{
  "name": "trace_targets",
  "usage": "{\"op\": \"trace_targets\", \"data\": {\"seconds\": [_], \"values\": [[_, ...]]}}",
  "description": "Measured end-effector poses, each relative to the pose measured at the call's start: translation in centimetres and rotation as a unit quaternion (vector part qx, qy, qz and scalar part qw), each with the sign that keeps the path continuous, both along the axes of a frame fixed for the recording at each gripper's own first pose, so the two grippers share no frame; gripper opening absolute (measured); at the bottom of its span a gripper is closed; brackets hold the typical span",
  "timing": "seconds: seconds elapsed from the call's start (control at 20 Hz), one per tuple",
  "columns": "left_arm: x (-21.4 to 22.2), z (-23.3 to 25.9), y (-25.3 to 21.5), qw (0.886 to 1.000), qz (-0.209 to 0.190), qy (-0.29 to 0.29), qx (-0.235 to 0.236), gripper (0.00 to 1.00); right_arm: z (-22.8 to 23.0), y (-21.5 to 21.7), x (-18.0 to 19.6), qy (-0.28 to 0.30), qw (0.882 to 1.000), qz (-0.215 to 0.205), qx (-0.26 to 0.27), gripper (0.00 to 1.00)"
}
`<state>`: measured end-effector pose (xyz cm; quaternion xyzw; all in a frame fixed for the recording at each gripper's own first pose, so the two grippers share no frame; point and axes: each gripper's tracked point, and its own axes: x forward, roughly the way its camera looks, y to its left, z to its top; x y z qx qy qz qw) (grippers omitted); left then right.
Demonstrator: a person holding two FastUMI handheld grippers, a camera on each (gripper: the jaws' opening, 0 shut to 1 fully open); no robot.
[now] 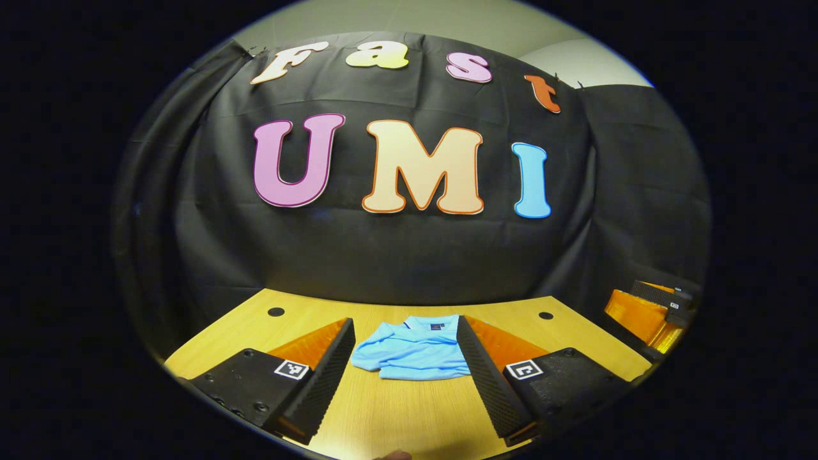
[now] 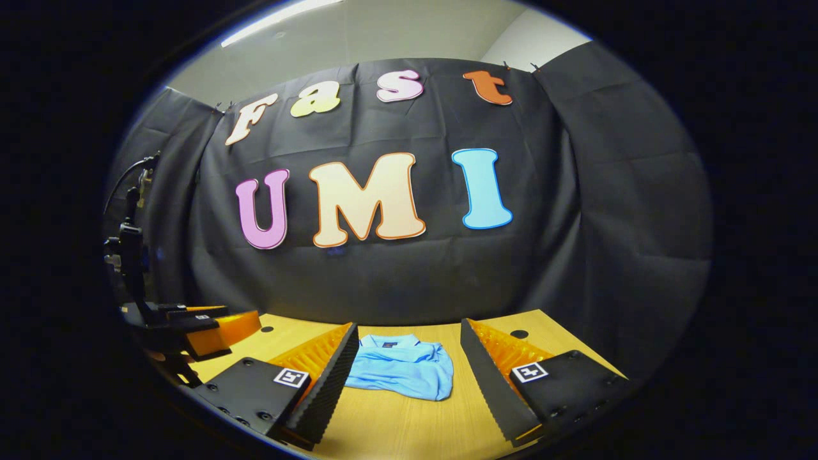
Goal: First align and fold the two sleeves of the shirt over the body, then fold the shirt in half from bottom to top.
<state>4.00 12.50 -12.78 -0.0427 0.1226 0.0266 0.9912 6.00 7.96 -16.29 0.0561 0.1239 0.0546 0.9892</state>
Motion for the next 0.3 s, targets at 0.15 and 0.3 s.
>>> {"op": "trace_targets", "data": {"seconds": [0.15, 0.3], "values": [[-0.2, 2.0, -0.5, 1.0, -0.003, -0.019, 0.004, 0.95, 1.5, 0.2, -0.8, -0.011, 1.0, 0.008, -0.013, 0.99], [0.0, 2.6, -1.1, 1.0, -0.013, -0.021, 0.003, 0.95, 2.8, 0.4, -0.9, -0.026, 1.0, 0.006, -0.013, 0.99]]}}
